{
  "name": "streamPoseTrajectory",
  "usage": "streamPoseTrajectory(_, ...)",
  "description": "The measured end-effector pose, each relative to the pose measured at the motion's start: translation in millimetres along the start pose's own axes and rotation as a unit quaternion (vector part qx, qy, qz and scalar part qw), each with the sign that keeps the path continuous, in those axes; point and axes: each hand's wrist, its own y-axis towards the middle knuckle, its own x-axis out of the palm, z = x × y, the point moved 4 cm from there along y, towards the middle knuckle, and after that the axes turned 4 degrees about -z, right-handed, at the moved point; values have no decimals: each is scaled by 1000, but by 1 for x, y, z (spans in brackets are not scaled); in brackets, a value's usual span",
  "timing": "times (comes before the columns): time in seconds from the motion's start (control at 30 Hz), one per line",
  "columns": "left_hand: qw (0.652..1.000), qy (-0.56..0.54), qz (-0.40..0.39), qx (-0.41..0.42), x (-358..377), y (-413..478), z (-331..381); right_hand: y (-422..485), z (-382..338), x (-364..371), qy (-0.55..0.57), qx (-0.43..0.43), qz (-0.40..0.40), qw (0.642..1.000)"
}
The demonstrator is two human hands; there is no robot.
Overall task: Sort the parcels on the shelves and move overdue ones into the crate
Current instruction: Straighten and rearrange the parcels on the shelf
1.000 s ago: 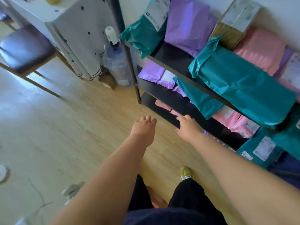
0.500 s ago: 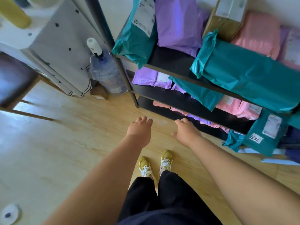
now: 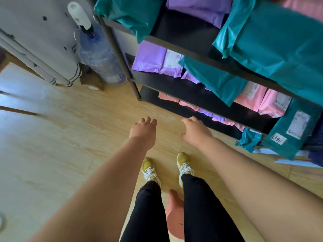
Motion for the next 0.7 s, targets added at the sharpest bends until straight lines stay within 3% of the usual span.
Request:
streamPoseTrajectory(0.4,997,-52,10,-63,90,88,40,97,78,70,-56,-51,-41,996)
streamPoseTrajectory(0.7,990,-50,111,-70,179,227,38,253,123,144,-44,-50,16,998)
